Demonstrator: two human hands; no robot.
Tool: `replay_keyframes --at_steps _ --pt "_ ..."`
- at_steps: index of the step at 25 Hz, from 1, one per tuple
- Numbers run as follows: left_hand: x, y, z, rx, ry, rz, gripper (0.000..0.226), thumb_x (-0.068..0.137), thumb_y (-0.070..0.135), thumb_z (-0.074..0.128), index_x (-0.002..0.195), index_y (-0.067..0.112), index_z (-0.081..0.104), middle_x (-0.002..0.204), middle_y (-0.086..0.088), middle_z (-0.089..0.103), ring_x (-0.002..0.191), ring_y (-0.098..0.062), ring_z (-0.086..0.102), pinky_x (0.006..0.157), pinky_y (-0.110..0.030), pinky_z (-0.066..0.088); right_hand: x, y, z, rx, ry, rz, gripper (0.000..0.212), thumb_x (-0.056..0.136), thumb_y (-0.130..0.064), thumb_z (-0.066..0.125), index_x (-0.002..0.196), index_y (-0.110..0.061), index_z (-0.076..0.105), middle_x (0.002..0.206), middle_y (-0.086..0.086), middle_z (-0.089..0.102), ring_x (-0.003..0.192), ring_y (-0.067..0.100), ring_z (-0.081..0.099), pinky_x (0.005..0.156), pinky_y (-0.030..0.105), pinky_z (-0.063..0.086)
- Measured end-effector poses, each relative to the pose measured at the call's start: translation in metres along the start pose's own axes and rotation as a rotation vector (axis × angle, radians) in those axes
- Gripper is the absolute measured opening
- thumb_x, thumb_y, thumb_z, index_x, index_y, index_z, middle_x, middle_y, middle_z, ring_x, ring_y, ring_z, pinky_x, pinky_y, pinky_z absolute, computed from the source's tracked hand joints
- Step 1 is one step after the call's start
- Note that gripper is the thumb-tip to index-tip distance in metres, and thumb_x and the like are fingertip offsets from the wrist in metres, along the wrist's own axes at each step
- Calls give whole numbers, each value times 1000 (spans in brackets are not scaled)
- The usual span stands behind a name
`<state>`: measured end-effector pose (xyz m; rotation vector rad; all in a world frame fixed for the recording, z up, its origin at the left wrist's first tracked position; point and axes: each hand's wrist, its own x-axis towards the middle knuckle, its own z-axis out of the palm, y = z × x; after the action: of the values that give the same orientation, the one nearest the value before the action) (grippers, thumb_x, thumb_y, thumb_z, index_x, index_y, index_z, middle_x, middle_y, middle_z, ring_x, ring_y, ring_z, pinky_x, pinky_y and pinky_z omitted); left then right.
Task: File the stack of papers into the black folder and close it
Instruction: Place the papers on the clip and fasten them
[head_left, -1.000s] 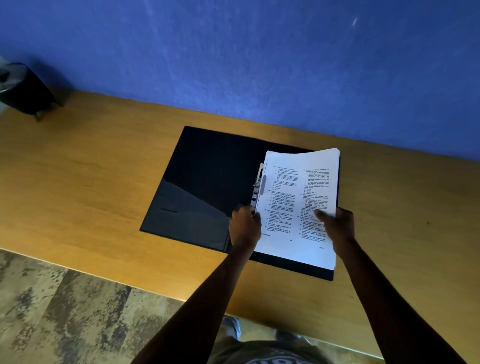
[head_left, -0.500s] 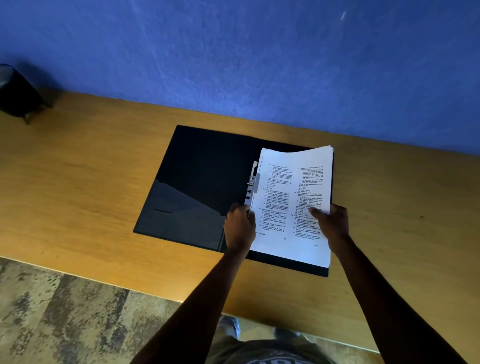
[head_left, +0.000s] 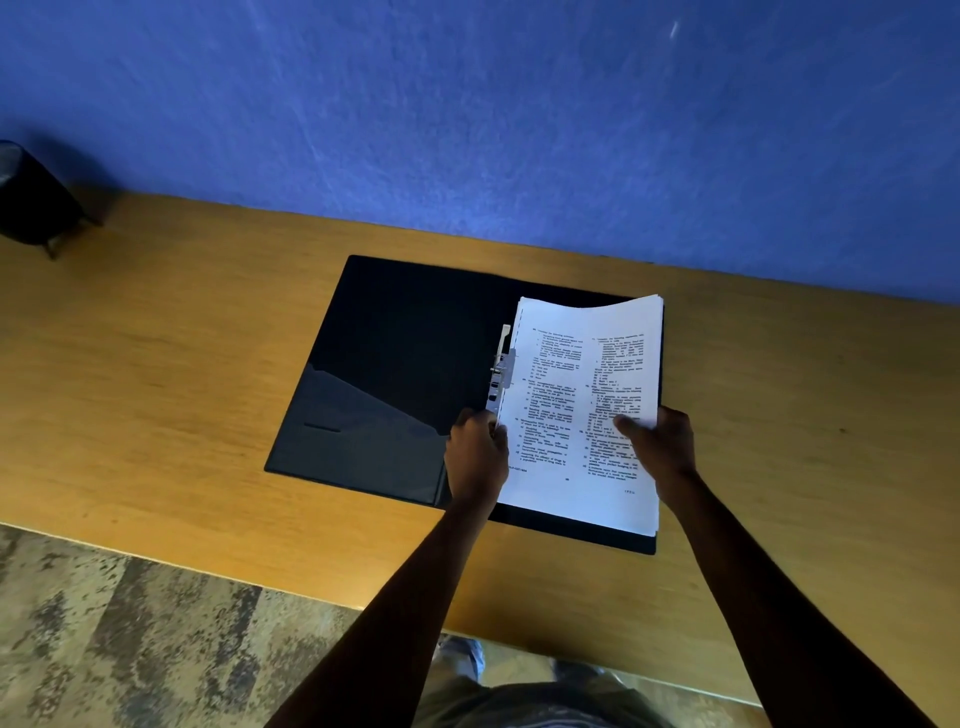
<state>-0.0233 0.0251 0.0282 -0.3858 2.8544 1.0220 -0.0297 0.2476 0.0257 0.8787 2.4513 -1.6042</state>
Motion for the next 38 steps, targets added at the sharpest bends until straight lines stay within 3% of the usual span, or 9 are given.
replay_keyframes --at_steps 7,10,15,20,25,28,31,35,38 --pt "-2 0 -1 -11 7 -2 36 91 15 57 58 11 44 59 -4 49 50 -12 38 46 -24 25 -9 -4 -6 -585 361 -470 47 97 -27 57 131 5 50 127 26 55 115 43 53 94 48 46" --pt "-2 1 -4 -7 1 9 40 90 13 57 55 13 37 51 2 38 43 -8 29 43 -21 20 -5 -5 14 -643 281 -602 45 98 -24 55 131 7 53 138 27 53 130 42 49 107 49 41" --pt "-1 0 -4 -5 -11 20 44 90 11 56 53 14 33 48 2 34 41 -9 25 43 -21 18 3 6 47 -778 61 -598 55 102 -24 47 146 6 37 156 24 32 147 38 28 121 48 23" --pt "-1 -3 1 -5 -19 13 35 92 15 55 59 4 50 57 -8 55 45 -15 43 45 -23 29 5 20 51 -806 79 -642 57 102 -25 47 147 7 36 156 26 32 146 40 29 119 51 27" --pt "8 1 -9 15 1 5 41 86 15 60 53 13 38 43 6 35 41 -8 29 44 -22 20 6 23 54 -829 102 -646 58 103 -33 35 148 6 35 156 24 31 147 38 29 121 49 25" --pt "32 11 -24 -38 87 -26 26 85 13 56 60 7 59 55 -3 61 55 -22 57 55 -25 34 7 24 55 -845 109 -631 58 104 -33 32 148 5 34 157 23 30 147 37 28 121 49 23" --pt "73 32 -32 -158 105 -132 26 88 13 48 84 9 74 82 -15 74 76 -32 66 65 -33 45 8 24 56 -862 117 -630 58 104 -33 32 148 4 34 158 22 29 148 36 27 121 48 23" --pt "115 55 -27 -520 -168 -425 32 96 28 48 79 5 61 64 -20 66 38 -21 50 41 -25 38 7 24 55 -876 122 -628 58 104 -34 31 149 3 33 159 21 28 149 35 25 122 47 22" --pt "122 60 -25 -574 -297 -491 34 98 35 48 77 10 55 57 -12 64 31 -14 46 39 -20 32 7 23 54 -876 129 -627 58 104 -33 33 149 3 33 159 21 28 149 35 25 122 47 21"
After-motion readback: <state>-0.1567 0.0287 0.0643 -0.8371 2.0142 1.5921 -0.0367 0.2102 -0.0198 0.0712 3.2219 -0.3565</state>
